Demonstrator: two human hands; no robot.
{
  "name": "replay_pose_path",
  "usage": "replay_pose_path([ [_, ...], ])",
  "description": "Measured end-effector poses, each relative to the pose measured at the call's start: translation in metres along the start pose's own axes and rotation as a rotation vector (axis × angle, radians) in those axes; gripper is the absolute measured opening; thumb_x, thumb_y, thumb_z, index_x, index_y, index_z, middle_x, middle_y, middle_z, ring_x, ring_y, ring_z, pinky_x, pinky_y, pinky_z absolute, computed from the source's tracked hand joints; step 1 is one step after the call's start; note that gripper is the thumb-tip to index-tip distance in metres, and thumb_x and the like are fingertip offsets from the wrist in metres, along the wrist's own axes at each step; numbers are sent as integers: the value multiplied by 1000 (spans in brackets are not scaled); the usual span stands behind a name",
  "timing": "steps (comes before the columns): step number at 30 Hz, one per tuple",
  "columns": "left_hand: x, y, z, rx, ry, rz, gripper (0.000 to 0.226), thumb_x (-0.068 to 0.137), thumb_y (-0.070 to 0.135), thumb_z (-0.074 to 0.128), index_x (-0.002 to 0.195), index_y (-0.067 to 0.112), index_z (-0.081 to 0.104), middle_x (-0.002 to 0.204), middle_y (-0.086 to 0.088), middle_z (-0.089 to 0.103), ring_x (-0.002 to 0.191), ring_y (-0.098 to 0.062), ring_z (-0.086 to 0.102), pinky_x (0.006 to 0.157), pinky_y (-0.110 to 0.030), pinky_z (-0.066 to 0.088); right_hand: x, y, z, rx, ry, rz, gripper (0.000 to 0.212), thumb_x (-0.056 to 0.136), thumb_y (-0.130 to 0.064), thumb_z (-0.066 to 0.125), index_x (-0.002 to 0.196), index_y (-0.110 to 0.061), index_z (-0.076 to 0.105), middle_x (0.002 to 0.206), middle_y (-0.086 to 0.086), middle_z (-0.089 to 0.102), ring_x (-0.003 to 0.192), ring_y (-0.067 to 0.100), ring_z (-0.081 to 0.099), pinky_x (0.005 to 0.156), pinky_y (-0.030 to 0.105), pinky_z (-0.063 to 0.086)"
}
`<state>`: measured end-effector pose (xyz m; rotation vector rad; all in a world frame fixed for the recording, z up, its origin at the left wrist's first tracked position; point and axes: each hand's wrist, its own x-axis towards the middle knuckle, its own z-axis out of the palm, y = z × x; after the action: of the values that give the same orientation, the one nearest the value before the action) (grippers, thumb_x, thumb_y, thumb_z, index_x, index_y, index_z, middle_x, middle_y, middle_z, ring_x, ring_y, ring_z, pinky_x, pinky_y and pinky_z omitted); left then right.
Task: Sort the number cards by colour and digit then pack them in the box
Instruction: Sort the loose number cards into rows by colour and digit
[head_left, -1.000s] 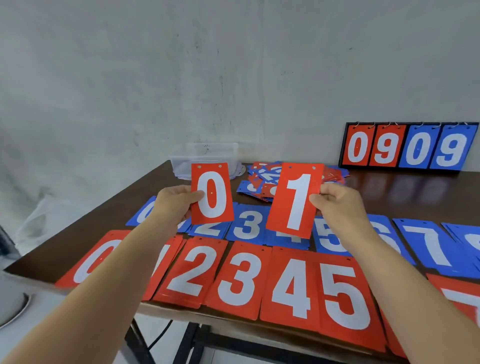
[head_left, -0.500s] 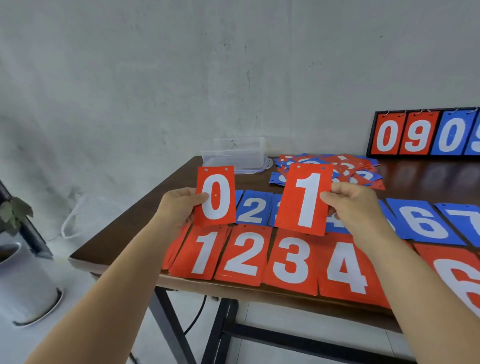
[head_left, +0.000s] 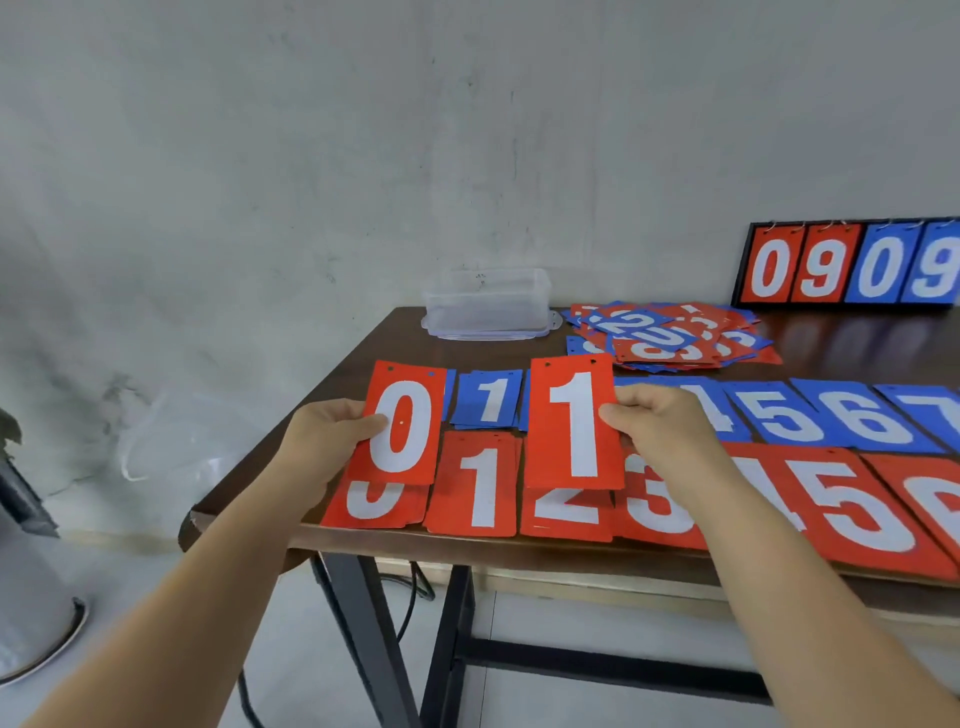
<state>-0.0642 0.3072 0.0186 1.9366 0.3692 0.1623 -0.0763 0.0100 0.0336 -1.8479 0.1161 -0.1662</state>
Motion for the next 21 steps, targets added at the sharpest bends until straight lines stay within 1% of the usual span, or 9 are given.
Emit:
replay_pose_path([
  [3,-3,-10,-9,6,19,-5,32,84,37,70,111,20,64,105,-5,70,89,-29,69,84,-52,56,-7,-4,18,-35,12,-7,19,94,-9,59,111,-10,66,77,-15,55,70,-1,53,59,14,41],
  [4,-4,-13,-12,5,28,-8,34,84,36,70,113,18,64,107,-5,70,91,-29,69,85,-52,56,-9,-6,23,-47,18,-1,22,94,-9,59,115,-7,65,81,-13,57,74,1,54,62,14,42],
  [7,-5,-25,-12,84,58,17,37,86,35,69,117,15,64,110,-6,70,93,-27,69,87,-47,56,-10,-7,43,-107,24,25,27,93,-12,60,120,-8,64,108,0,65,99,15,61,74,22,47],
  [10,-6,-35,-3,215,92,81,38,88,35,67,120,13,62,113,-4,68,95,-21,66,86,-38,55,-8,-1,67,-181,20,26,27,92,-15,62,119,-11,64,115,3,66,101,17,62,83,30,53],
  [12,-5,-40,3,304,121,117,41,89,35,67,123,13,61,115,-3,68,96,-19,66,83,-35,55,-8,5,82,-249,23,-6,26,93,-16,61,118,-12,64,116,3,67,96,14,61,81,30,53],
  [14,-5,-45,6,380,160,143,43,89,35,66,126,15,59,116,-2,68,99,-19,66,80,-35,56,-8,13,94,-399,48,-44,21,94,-19,59,114,-15,66,109,0,67,90,12,59,71,24,49],
  [16,-5,-51,9,433,196,169,46,89,36,65,130,17,57,119,-1,67,102,-19,65,81,-36,57,-9,20,104,-577,83,-69,12,96,-23,57,104,-20,65,98,-6,65,82,10,58,63,22,47],
  [18,-6,-55,11,461,227,202,49,89,38,65,132,18,54,122,-2,62,107,-19,62,84,-37,57,-12,24,111,-743,123,-99,9,95,-28,57,100,-20,61,97,-5,65,82,10,58,64,23,50],
  [21,-7,-58,12,440,238,212,52,89,38,65,135,20,50,128,-5,51,113,-21,56,89,-39,55,-16,24,115,-919,188,-184,23,92,-34,62,109,-21,58,106,-3,63,99,14,56,75,27,50],
])
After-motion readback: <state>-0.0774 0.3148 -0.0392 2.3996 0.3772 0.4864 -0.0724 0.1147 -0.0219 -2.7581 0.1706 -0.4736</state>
